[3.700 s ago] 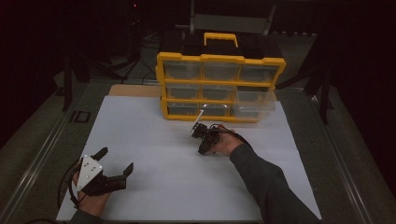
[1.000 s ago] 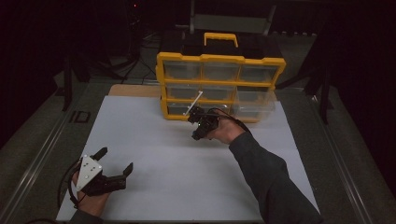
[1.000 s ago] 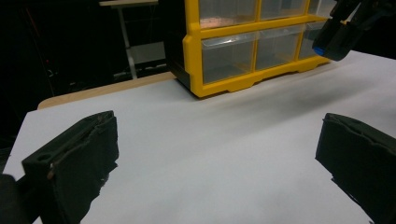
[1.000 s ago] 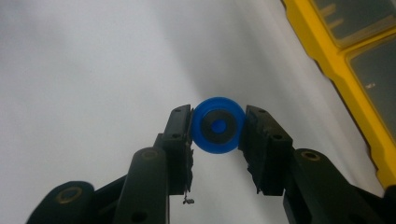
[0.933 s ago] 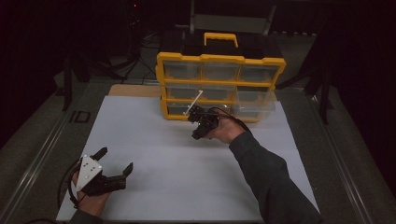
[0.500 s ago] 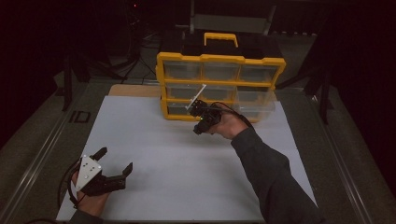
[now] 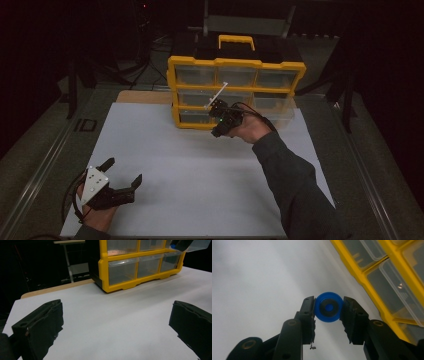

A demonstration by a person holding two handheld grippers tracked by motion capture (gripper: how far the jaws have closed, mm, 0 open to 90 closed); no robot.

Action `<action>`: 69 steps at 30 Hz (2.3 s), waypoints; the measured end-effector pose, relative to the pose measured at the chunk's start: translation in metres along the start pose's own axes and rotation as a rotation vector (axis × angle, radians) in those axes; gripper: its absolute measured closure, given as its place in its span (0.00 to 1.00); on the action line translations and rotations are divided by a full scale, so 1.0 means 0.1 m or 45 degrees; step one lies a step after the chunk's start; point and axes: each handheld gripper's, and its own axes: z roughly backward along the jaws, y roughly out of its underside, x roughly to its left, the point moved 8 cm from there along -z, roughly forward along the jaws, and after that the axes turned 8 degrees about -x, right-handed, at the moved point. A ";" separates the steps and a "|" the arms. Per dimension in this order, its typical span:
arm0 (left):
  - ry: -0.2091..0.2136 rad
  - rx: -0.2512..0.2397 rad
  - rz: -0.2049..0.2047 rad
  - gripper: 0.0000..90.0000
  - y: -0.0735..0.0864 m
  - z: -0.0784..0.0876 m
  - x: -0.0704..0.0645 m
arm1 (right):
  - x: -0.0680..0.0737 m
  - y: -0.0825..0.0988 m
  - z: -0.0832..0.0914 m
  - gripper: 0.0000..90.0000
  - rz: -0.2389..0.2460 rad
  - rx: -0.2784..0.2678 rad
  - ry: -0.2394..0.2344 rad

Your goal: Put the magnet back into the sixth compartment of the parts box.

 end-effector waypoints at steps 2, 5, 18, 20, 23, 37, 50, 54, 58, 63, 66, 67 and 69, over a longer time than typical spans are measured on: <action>0.000 0.001 -0.001 0.00 0.00 0.00 0.00 | -0.02 0.00 0.03 0.70 -0.009 -0.001 0.006; 0.001 0.001 -0.002 0.00 0.00 0.00 0.00 | -0.03 0.00 0.05 0.70 -0.015 -0.011 0.011; 0.003 0.003 0.001 0.00 0.00 -0.01 -0.01 | -0.15 -0.01 0.14 0.70 -0.034 -0.022 0.044; 0.003 0.003 0.000 0.00 0.00 0.00 -0.01 | -0.18 -0.02 0.17 0.70 -0.040 -0.024 0.052; 0.003 0.003 0.001 0.00 0.01 -0.01 0.00 | -0.21 -0.02 0.21 0.70 -0.043 -0.025 0.062; 0.003 0.007 -0.002 0.00 0.01 0.00 0.00 | -0.42 0.00 0.40 0.70 -0.096 -0.044 0.105; 0.003 0.005 -0.002 0.00 0.01 0.00 -0.01 | -0.60 0.00 0.62 0.70 -0.159 -0.080 0.138; 0.002 0.005 -0.002 0.00 0.01 -0.01 -0.01 | -0.65 0.01 0.67 0.70 -0.184 -0.092 0.143; 0.002 0.006 -0.006 0.00 0.01 -0.01 0.00 | -0.72 0.01 0.72 0.70 -0.200 -0.090 0.158; 0.001 0.003 -0.001 0.00 0.01 -0.01 0.00 | -0.77 0.01 0.77 0.70 -0.221 -0.099 0.169; 0.002 0.003 -0.004 0.00 0.00 0.00 -0.01 | -0.82 0.02 0.82 0.70 -0.237 -0.100 0.185; 0.002 0.003 -0.004 0.00 0.00 0.00 -0.01 | -0.82 0.02 0.82 0.70 -0.237 -0.100 0.185; 0.001 0.005 -0.003 0.00 0.01 -0.01 0.00 | -0.86 0.03 0.84 0.70 -0.251 -0.105 0.190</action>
